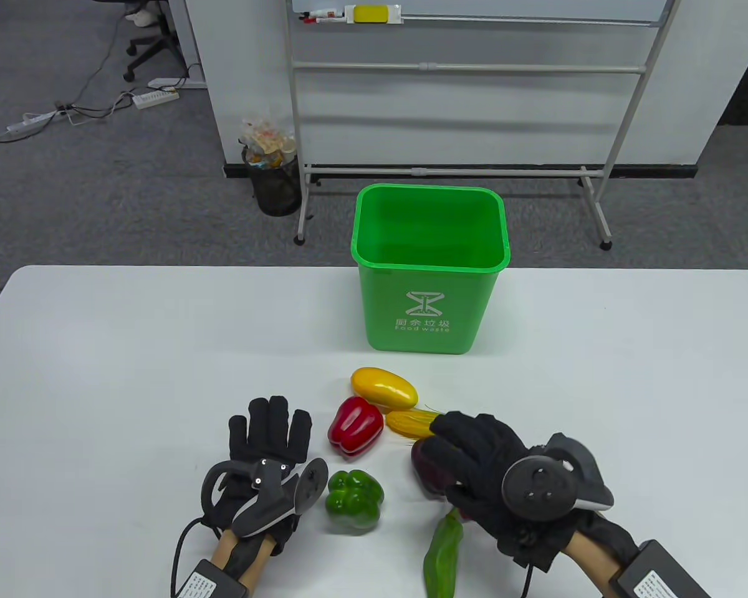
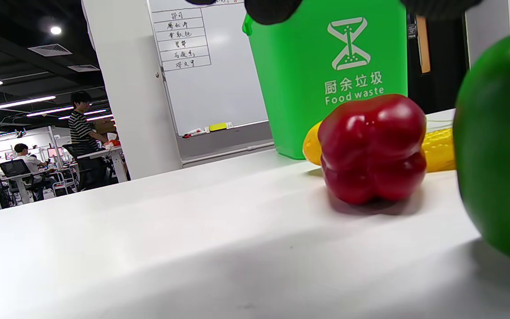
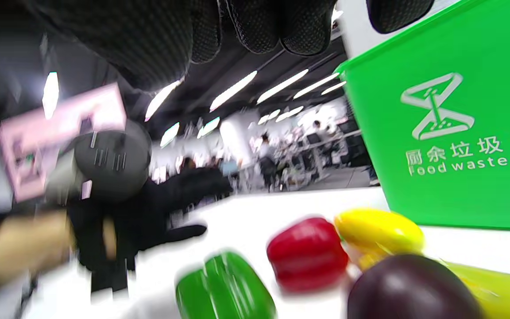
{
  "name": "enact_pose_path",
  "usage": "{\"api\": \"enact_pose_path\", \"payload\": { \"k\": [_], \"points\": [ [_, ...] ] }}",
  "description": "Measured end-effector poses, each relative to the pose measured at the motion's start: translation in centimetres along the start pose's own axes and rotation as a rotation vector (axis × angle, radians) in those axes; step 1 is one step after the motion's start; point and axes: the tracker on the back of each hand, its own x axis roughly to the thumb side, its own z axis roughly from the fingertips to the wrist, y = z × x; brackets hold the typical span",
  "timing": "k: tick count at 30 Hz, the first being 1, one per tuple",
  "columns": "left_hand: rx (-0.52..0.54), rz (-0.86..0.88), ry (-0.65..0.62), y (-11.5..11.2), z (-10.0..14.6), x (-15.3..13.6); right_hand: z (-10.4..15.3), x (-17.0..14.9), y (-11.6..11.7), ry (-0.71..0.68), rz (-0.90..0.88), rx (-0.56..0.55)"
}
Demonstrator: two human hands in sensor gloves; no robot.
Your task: Toss fruit and vegetables into food waste bin
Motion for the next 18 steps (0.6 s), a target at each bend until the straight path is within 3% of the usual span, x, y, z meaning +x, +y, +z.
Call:
{"api": "enact_pose_path", "payload": {
  "k": [4,9,14,18],
  "points": [
    [-0.006,-0.002,0.001,0.1,0.0,-0.1,1.1,1.7,5.2,-0.115,0.276,0.261],
    [-0.002,0.001,0.001,0.0,0.0,-0.1,2.6,3.3,11.4,-0.251,0.514,0.462],
    [-0.002,-0.002,0.000,0.0,0.0,-0.1,2.7,3.4,14.3,-0.298,0.557,0.503],
    [-0.001,0.000,0.001,0.0,0.0,-0.1,2.8,3.5,14.9,-0.320,0.527,0.476]
  ]
}}
